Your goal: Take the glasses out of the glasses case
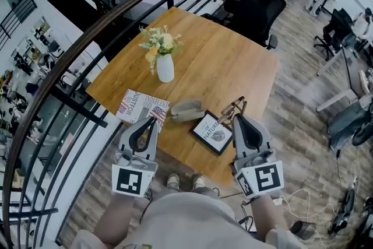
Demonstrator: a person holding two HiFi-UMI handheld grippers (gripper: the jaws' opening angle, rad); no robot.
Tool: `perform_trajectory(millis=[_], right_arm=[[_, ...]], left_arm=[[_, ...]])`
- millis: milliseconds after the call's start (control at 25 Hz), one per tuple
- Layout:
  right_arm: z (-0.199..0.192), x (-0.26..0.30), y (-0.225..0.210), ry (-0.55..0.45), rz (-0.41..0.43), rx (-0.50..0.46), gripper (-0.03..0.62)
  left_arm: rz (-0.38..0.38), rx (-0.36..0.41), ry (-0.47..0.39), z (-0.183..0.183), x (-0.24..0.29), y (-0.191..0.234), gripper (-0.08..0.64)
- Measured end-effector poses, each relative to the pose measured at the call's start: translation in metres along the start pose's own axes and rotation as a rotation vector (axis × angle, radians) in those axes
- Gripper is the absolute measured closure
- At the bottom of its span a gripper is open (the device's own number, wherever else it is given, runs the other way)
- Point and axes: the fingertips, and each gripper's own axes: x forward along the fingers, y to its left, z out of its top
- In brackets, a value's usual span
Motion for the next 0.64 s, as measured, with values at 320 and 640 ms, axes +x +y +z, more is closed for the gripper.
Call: perform_trajectory(millis=[320, 640], right_arm=[[-0.0015, 0.0035, -0.0005, 0.004, 0.003, 0.008, 0.561], [-0.0031, -0.0046, -0.0047, -0.005, 0.002, 0.006, 0.561]], left_arm=[[-0.003, -0.006, -0.006, 0.0049, 0.0055, -0.001, 0.537], [-0.002, 0.008, -0.005, 0.0053, 0.0045, -0.0093, 0.537]])
